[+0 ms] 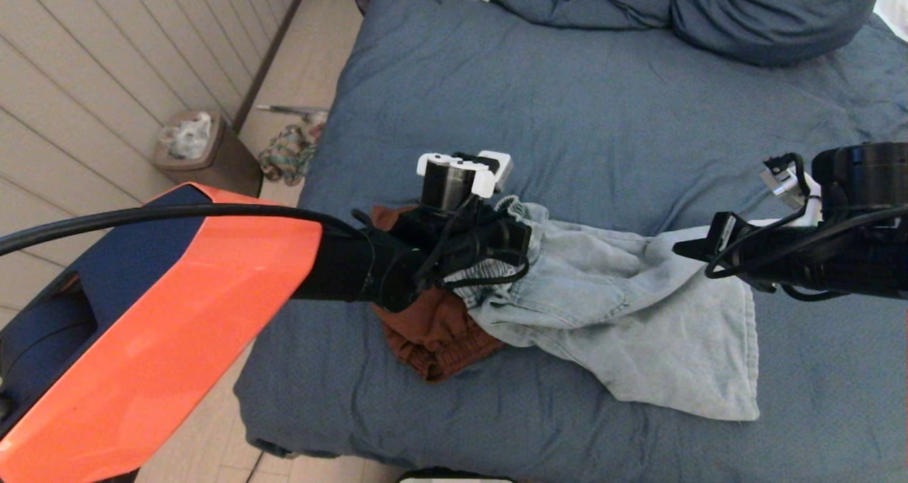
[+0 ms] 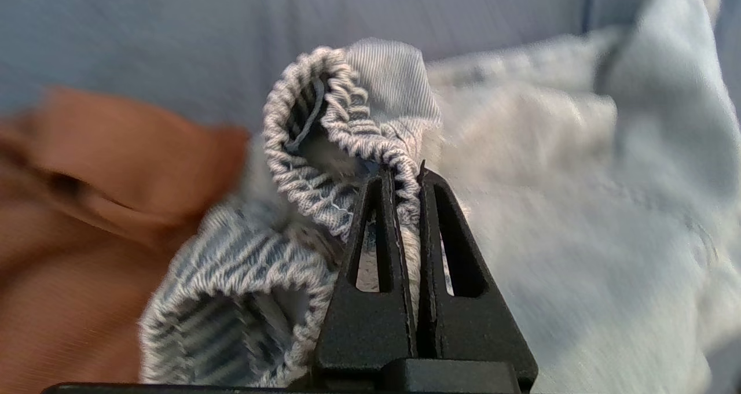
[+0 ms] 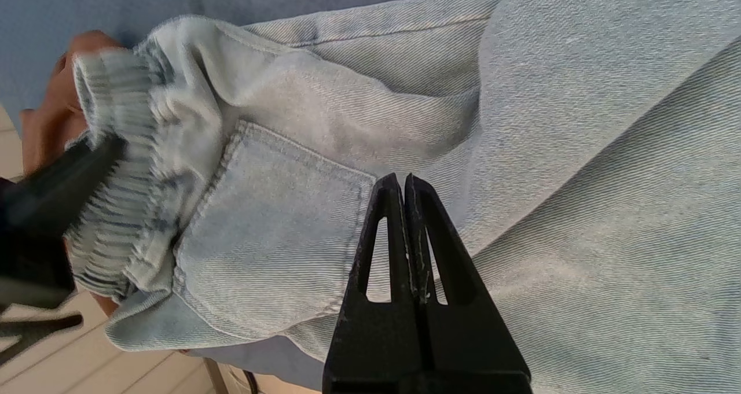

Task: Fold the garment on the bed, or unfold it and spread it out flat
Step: Fold the blue shorts

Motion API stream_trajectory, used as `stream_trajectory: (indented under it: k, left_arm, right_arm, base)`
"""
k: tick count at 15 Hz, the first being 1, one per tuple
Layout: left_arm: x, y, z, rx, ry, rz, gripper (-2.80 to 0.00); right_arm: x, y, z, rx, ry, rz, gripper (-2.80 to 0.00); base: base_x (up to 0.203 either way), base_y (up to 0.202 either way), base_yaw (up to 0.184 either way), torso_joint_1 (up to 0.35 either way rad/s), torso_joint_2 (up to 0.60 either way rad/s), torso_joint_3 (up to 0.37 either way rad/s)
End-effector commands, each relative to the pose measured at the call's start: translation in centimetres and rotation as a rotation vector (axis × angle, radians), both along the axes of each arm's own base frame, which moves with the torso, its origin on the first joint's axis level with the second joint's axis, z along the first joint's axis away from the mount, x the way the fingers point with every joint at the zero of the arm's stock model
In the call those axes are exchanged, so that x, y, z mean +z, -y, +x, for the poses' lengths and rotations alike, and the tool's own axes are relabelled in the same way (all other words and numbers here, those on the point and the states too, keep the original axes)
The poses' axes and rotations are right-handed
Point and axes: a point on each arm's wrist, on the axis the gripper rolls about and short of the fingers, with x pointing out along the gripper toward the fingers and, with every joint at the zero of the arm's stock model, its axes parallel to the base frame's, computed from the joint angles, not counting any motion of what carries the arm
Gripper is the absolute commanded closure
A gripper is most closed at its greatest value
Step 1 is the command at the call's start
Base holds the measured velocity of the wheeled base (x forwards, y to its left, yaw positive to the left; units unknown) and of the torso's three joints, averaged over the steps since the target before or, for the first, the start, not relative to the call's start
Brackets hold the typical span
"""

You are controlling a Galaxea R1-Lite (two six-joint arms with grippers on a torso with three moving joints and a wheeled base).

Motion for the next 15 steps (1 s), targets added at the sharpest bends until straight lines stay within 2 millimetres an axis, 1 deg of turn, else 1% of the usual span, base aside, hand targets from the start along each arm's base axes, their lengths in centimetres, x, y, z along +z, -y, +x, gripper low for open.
stream_trajectory:
  k: [1, 4, 6, 9, 12, 15]
  left_arm:
    - [0.7, 0.0, 0.2, 0.024, 0.040, -0.033, 0.00]
    - [3.2, -0.5, 0.3, 0.105, 0.105, -0.090, 0.00]
    - [4.3, -1.1, 1.4, 0.197, 0.138, -0.117, 0.00]
    - [4.9, -2.2, 2.3, 0.231, 0.150, -0.126, 0.00]
    - [4.9, -2.5, 2.8, 0.242, 0.153, -0.126, 0.00]
    - [4.6, -2.5, 2.7, 0.238, 0.140, -0.112, 0.00]
  right_arm:
    - [0.1, 0.1, -0.1, -0.002, 0.005, 0.004, 0.00]
    - [0.3, 0.1, -0.2, -0.001, 0.011, 0.006, 0.00]
    - [0.3, 0.1, -0.2, 0.002, 0.011, 0.006, 0.00]
    - [0.3, 0.1, -0.3, 0.002, 0.010, 0.006, 0.00]
    - [0.2, 0.1, -0.3, 0.001, 0.009, 0.004, 0.00]
    - [0.1, 0.0, -0.1, 0.004, 0.003, 0.005, 0.00]
  base:
    - [0.000, 0.000, 0.000, 0.000, 0.00, 0.000]
    - [0.000, 0.000, 0.000, 0.000, 0.00, 0.000]
    - [0.000, 0.000, 0.000, 0.000, 0.00, 0.000]
    - [0.000, 0.000, 0.000, 0.000, 0.00, 0.000]
    - [0.000, 0.000, 0.000, 0.000, 0.00, 0.000]
    - [0.000, 0.000, 0.000, 0.000, 0.00, 0.000]
